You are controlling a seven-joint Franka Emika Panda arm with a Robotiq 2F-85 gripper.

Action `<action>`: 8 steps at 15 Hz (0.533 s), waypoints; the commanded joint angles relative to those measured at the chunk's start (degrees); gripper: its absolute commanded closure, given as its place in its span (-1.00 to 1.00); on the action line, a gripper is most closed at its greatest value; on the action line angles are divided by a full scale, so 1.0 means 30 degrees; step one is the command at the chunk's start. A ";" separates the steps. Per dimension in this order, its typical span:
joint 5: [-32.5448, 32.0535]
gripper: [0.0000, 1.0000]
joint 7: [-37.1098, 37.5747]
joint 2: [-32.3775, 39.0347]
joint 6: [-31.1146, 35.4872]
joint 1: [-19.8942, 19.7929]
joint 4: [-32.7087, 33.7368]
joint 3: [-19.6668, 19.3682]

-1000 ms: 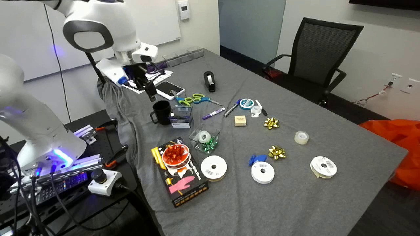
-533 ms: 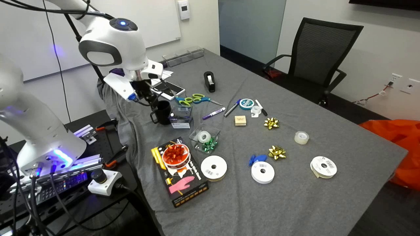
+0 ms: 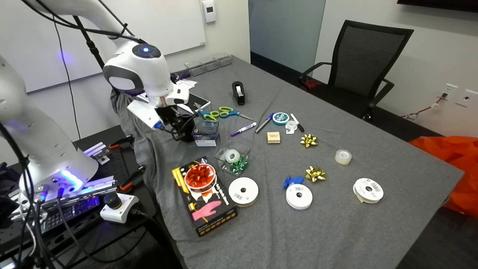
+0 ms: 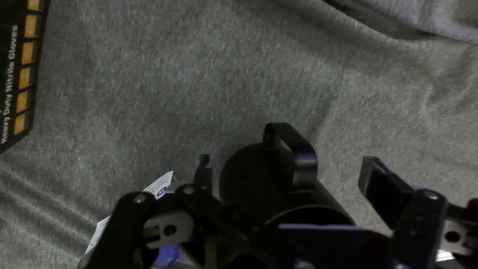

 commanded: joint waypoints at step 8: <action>0.4851 -1.00 -0.3605 0.2850 0.4060 0.0419 0.0025 0.2190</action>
